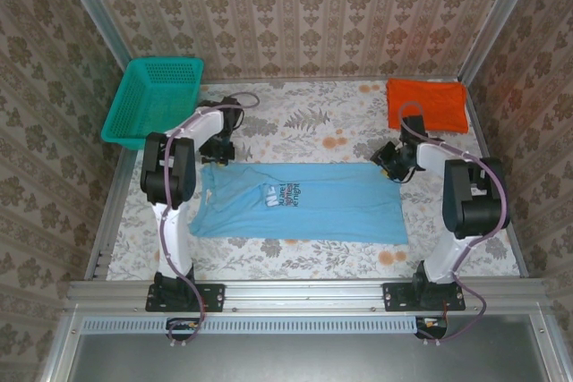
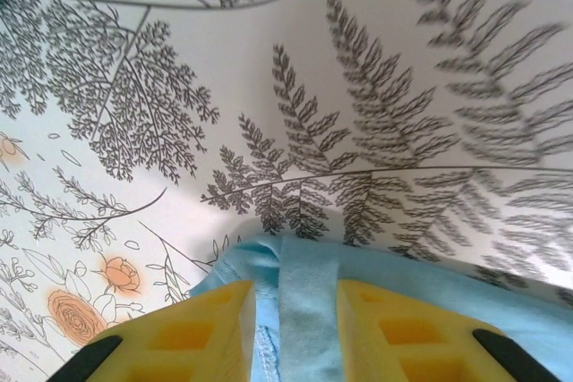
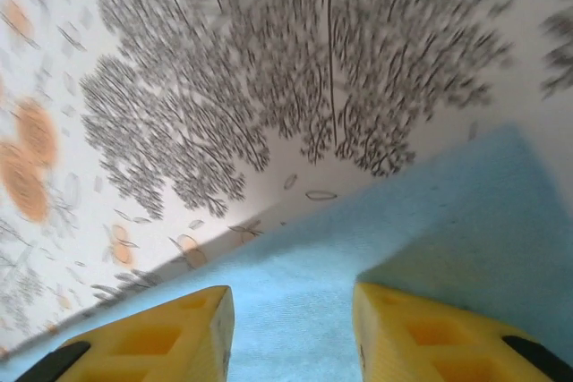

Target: Fold and stack the t-shirts

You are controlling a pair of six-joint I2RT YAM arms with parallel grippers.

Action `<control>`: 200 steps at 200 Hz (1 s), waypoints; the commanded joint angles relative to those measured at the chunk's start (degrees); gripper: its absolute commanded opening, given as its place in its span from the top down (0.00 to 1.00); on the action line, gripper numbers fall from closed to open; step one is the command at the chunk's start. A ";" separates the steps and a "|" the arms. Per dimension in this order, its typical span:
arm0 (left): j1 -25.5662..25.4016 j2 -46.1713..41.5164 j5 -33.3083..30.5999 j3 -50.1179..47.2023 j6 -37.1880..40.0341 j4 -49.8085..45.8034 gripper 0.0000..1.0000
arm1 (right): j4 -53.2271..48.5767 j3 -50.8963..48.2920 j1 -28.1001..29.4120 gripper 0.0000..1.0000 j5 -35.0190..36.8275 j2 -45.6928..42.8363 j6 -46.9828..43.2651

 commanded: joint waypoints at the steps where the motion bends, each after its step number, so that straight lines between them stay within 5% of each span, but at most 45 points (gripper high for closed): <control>1: 0.49 -1.35 3.53 3.14 -1.09 -3.36 0.70 | 5.96 -1.13 2.59 0.55 3.15 -8.03 1.79; 29: 0.84 -0.95 8.13 5.13 -1.37 -4.94 0.69 | 14.59 0.20 12.12 0.53 0.85 -7.26 2.74; 88: 2.54 1.84 13.39 6.59 -4.58 -8.03 0.70 | 14.69 24.59 31.07 0.60 -8.21 18.41 -0.06; 135: 4.44 4.75 18.46 6.95 -4.54 -8.56 0.72 | 4.54 44.47 36.98 0.68 -9.17 32.85 -4.71; 200: 5.26 6.69 18.48 5.89 -3.59 -8.70 0.72 | -3.11 54.07 39.95 0.71 -9.36 39.72 -7.33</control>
